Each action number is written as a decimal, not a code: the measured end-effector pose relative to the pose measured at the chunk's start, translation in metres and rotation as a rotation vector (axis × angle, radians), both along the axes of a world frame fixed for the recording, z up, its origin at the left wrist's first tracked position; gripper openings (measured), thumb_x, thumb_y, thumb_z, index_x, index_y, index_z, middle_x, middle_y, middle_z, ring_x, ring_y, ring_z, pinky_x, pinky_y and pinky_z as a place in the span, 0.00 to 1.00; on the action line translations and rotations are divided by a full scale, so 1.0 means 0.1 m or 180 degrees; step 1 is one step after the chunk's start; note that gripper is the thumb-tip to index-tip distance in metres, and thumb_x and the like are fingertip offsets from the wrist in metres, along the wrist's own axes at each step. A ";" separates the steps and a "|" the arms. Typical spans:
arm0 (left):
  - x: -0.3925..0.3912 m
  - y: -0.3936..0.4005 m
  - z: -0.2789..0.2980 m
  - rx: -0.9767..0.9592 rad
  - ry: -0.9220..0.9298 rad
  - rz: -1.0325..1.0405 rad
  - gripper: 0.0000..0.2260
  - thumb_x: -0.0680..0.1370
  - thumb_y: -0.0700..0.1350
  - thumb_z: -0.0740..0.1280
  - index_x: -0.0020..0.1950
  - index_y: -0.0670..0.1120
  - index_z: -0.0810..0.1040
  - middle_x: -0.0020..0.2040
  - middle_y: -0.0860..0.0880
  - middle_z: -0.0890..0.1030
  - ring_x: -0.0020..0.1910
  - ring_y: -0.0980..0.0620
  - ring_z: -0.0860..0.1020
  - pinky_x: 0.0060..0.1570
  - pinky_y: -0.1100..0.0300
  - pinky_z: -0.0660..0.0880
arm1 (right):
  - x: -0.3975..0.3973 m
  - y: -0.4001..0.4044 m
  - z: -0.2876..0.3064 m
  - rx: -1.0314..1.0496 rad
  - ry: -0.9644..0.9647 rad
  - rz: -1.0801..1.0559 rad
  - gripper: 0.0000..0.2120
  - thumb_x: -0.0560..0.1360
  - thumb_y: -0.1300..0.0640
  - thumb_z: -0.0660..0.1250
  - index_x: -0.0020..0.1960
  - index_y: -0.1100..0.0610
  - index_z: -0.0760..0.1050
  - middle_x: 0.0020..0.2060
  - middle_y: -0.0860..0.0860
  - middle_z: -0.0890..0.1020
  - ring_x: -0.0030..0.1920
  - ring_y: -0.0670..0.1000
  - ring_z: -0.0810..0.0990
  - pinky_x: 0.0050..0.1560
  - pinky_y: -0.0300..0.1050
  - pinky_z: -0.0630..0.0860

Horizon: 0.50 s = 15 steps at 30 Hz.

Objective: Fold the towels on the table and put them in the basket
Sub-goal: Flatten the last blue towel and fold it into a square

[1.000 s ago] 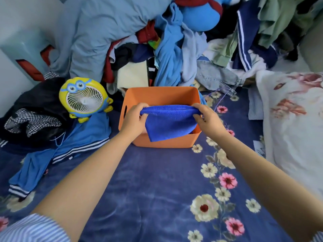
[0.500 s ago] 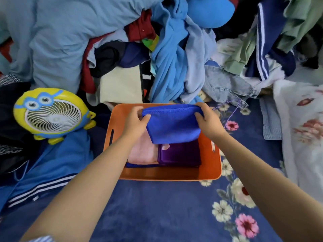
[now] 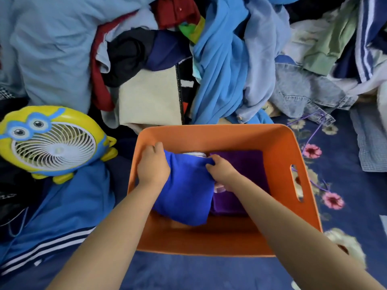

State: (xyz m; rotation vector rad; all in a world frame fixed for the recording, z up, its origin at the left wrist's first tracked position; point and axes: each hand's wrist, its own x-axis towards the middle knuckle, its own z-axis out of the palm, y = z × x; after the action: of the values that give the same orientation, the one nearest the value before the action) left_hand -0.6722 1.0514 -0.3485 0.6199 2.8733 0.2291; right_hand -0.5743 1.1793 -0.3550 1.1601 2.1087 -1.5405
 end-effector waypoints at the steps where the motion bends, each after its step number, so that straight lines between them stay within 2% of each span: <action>1: -0.01 0.02 -0.05 -0.0241 -0.0001 -0.0085 0.17 0.80 0.38 0.54 0.68 0.40 0.64 0.62 0.40 0.70 0.61 0.41 0.71 0.50 0.51 0.71 | -0.07 -0.01 -0.06 0.0157 -0.0051 0.0113 0.15 0.79 0.64 0.53 0.65 0.64 0.65 0.53 0.62 0.75 0.51 0.61 0.76 0.39 0.46 0.70; 3: -0.06 0.06 -0.16 -0.0504 0.0089 -0.0193 0.15 0.80 0.37 0.53 0.66 0.40 0.64 0.62 0.40 0.70 0.62 0.42 0.70 0.49 0.52 0.72 | -0.20 0.00 -0.18 0.0423 -0.0108 0.0268 0.16 0.79 0.63 0.53 0.65 0.63 0.65 0.61 0.62 0.74 0.60 0.62 0.74 0.46 0.47 0.72; 6: -0.18 0.17 -0.32 -0.0538 0.0125 -0.0058 0.15 0.80 0.38 0.55 0.66 0.40 0.64 0.62 0.40 0.70 0.61 0.43 0.71 0.50 0.55 0.73 | -0.34 0.07 -0.35 0.0787 -0.0073 0.0363 0.16 0.79 0.61 0.54 0.66 0.63 0.64 0.62 0.62 0.74 0.62 0.62 0.72 0.52 0.46 0.70; 7: -0.20 0.20 -0.37 -0.0434 0.0234 -0.0023 0.14 0.78 0.38 0.60 0.63 0.39 0.68 0.58 0.40 0.74 0.57 0.44 0.75 0.47 0.57 0.75 | -0.36 0.09 -0.39 0.0866 -0.0020 0.0331 0.17 0.80 0.60 0.55 0.67 0.63 0.64 0.61 0.62 0.75 0.61 0.62 0.73 0.51 0.47 0.70; 8: -0.23 0.22 -0.41 -0.0238 0.0430 -0.0042 0.13 0.72 0.37 0.68 0.56 0.38 0.73 0.51 0.40 0.78 0.48 0.45 0.79 0.39 0.59 0.76 | -0.37 0.10 -0.43 0.0951 0.0038 0.0303 0.17 0.80 0.60 0.55 0.67 0.62 0.64 0.59 0.62 0.76 0.59 0.62 0.74 0.48 0.46 0.70; 9: -0.25 0.24 -0.45 -0.0169 0.0615 -0.0165 0.16 0.63 0.37 0.75 0.47 0.39 0.75 0.41 0.42 0.80 0.37 0.47 0.81 0.28 0.62 0.75 | -0.37 0.10 -0.47 0.1054 0.0112 0.0283 0.18 0.79 0.59 0.55 0.68 0.60 0.63 0.58 0.62 0.77 0.58 0.62 0.74 0.46 0.46 0.69; 10: -0.28 0.24 -0.48 -0.0164 0.0667 -0.0251 0.21 0.55 0.36 0.79 0.41 0.41 0.73 0.34 0.44 0.79 0.29 0.49 0.79 0.20 0.64 0.70 | -0.38 0.10 -0.52 0.1181 0.0194 0.0272 0.18 0.79 0.59 0.56 0.68 0.59 0.64 0.57 0.61 0.78 0.58 0.61 0.74 0.46 0.46 0.69; 12: -0.33 0.20 -0.67 0.0061 0.0517 -0.0310 0.26 0.51 0.34 0.78 0.40 0.42 0.66 0.30 0.45 0.78 0.25 0.49 0.77 0.16 0.66 0.66 | -0.40 0.08 -0.62 0.1427 0.0374 0.0194 0.17 0.79 0.59 0.57 0.67 0.59 0.66 0.56 0.61 0.78 0.60 0.61 0.71 0.52 0.48 0.70; 13: -0.33 0.20 -0.71 0.0135 0.0495 -0.0373 0.25 0.53 0.34 0.76 0.42 0.43 0.65 0.31 0.45 0.78 0.26 0.49 0.78 0.17 0.66 0.67 | -0.40 0.07 -0.65 0.1540 0.0455 0.0134 0.17 0.79 0.59 0.57 0.67 0.59 0.67 0.55 0.60 0.78 0.60 0.60 0.70 0.54 0.49 0.69; 15: -0.27 0.16 -0.75 0.0050 0.0609 -0.0463 0.17 0.61 0.35 0.69 0.46 0.42 0.67 0.36 0.45 0.81 0.30 0.49 0.80 0.23 0.64 0.72 | -0.40 0.04 -0.71 0.1728 0.0465 0.0108 0.16 0.79 0.58 0.57 0.65 0.59 0.68 0.56 0.59 0.79 0.61 0.60 0.69 0.55 0.50 0.68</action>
State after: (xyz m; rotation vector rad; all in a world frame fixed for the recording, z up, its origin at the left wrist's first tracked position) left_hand -0.6992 1.0677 -0.4239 0.8953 2.9908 0.1798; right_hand -0.6147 1.1838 -0.4257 1.1842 2.7339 -1.0902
